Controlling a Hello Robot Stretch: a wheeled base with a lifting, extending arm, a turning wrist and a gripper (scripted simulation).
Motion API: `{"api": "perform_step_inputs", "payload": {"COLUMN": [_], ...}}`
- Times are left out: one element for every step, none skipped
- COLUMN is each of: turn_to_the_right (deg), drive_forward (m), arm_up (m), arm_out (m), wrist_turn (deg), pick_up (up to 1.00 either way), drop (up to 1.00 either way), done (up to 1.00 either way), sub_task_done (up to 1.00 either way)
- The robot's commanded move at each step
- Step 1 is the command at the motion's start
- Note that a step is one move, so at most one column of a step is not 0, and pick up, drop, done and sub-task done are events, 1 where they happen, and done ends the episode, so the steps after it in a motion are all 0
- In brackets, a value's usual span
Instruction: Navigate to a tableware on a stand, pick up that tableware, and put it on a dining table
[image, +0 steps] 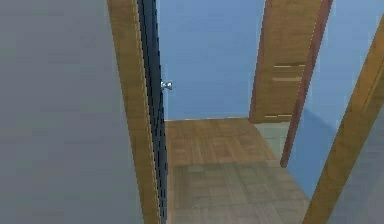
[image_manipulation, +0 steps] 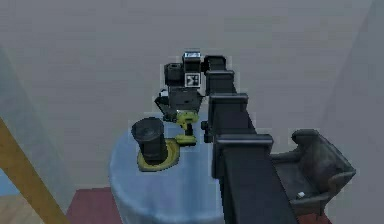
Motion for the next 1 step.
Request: {"api": "perform_step_inputs", "payload": {"turn_to_the_right": [0.0], "drive_forward": [0.00], "arm_up": [0.00], "arm_out": [0.00], "wrist_turn": [0.0], "pick_up": [0.00], "drop": [0.00], "done": [1.00], "sub_task_done": [0.00]}}
